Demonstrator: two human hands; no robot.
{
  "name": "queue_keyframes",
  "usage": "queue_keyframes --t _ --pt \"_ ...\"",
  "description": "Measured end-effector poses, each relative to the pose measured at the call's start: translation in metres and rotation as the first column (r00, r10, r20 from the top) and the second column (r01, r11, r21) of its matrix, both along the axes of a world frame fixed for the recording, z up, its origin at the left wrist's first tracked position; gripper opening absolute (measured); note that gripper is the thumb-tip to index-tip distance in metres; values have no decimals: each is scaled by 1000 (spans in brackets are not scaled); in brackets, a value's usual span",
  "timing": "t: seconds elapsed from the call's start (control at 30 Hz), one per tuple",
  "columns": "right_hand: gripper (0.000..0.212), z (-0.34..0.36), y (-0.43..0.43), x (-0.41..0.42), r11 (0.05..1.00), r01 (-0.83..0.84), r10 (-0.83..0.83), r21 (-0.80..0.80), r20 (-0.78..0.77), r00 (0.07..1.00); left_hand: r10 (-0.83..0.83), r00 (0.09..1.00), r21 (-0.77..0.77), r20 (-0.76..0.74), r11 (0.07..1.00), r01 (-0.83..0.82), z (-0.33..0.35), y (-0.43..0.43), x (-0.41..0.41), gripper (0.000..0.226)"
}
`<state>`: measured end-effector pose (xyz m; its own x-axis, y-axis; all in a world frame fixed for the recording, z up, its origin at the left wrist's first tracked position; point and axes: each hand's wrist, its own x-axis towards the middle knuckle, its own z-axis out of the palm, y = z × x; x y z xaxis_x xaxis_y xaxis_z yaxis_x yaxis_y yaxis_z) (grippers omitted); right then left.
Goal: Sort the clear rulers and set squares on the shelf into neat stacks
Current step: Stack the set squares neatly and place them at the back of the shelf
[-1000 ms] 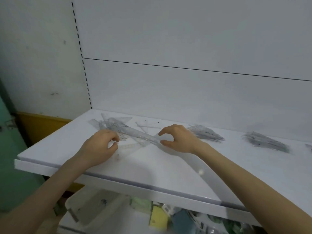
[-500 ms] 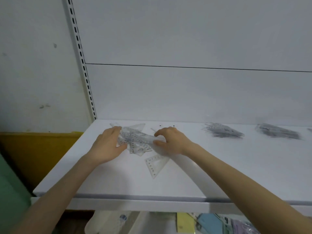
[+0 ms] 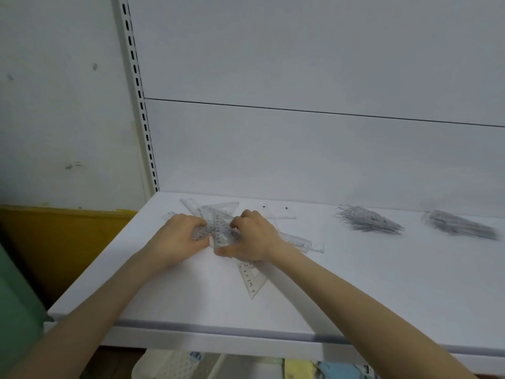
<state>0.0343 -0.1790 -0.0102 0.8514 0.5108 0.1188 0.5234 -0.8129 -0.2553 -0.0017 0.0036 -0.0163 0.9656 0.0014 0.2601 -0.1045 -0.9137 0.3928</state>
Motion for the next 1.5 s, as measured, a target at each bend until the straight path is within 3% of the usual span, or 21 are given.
queue_keyframes --t 0.27,0.43,0.5,0.6,0.77,0.93,1.1,1.37,1.5 --pt "62 6 3 -4 987 42 -15 158 -166 986 58 998 17 -23 998 -57 9 6 -17 28" --pt "50 13 -2 -14 930 29 77 368 -269 960 112 981 -42 158 993 -107 15 14 -29 13" --pt "36 17 -9 -17 903 11 114 430 -264 958 156 963 -157 221 980 -123 21 15 -34 8" --pt "13 21 -25 -20 895 -25 128 446 -204 971 182 972 -435 149 895 -101 30 10 -42 10" --pt "14 27 -60 -30 825 48 77 562 -195 978 149 987 -600 52 795 -88 33 -6 -45 17" --pt "18 21 -109 -42 729 118 -35 674 -136 990 27 999 -749 -26 661 -38 32 -35 -39 18" --pt "17 20 -158 -63 628 82 68 773 -160 985 -121 990 -778 -70 628 21 28 -61 -29 16" --pt "32 16 -211 -86 389 220 -2 895 -238 971 -367 921 -825 -131 556 104 32 -114 -11 15" --pt "14 21 -237 -96 249 285 -115 926 -264 958 -460 879 -814 -129 555 171 32 -149 -2 15"
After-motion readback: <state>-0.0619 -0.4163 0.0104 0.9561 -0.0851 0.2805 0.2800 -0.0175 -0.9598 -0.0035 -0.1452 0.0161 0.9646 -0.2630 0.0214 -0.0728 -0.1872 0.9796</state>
